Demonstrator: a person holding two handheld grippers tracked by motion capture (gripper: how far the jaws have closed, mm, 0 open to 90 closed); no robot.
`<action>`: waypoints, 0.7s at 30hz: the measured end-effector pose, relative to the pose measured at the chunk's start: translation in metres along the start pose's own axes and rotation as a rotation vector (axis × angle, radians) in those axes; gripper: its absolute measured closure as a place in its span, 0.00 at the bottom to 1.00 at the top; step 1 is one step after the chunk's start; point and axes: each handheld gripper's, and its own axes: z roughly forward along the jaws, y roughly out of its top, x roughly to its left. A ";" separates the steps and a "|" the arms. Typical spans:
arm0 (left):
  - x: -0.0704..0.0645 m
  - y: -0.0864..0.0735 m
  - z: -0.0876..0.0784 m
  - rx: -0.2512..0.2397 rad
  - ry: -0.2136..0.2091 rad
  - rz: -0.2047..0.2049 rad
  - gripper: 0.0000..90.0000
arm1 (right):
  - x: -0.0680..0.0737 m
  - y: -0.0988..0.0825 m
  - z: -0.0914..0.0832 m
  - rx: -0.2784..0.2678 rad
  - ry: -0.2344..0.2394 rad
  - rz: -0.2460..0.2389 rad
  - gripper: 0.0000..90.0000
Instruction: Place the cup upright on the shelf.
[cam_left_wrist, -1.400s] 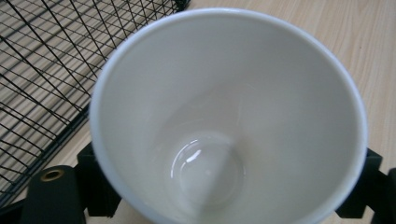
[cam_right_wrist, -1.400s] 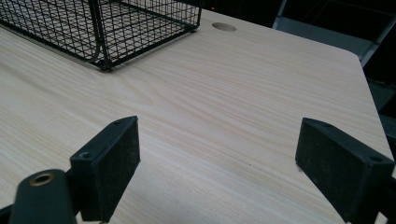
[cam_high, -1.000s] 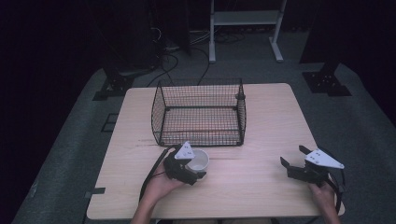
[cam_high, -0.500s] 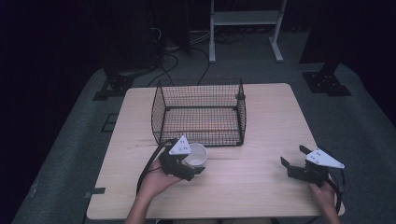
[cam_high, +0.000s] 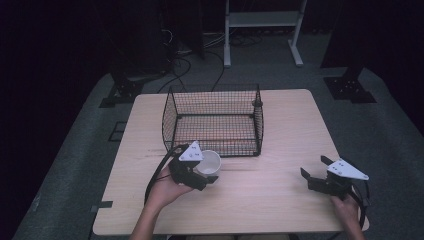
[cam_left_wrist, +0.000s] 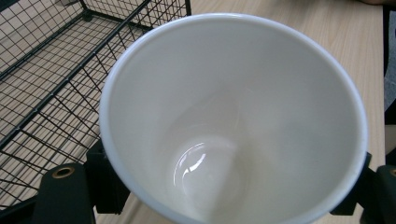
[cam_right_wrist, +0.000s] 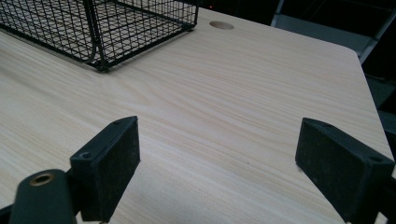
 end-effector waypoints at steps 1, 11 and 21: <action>0.001 0.001 0.000 0.002 -0.003 0.000 0.23 | 0.000 0.000 0.000 0.000 0.000 0.001 0.15; 0.009 0.017 -0.005 0.006 -0.014 0.024 0.23 | 0.000 0.000 0.000 0.000 -0.002 0.003 0.15; 0.016 0.029 -0.007 0.024 -0.029 0.041 0.23 | -0.001 0.000 0.000 0.002 -0.003 0.007 0.15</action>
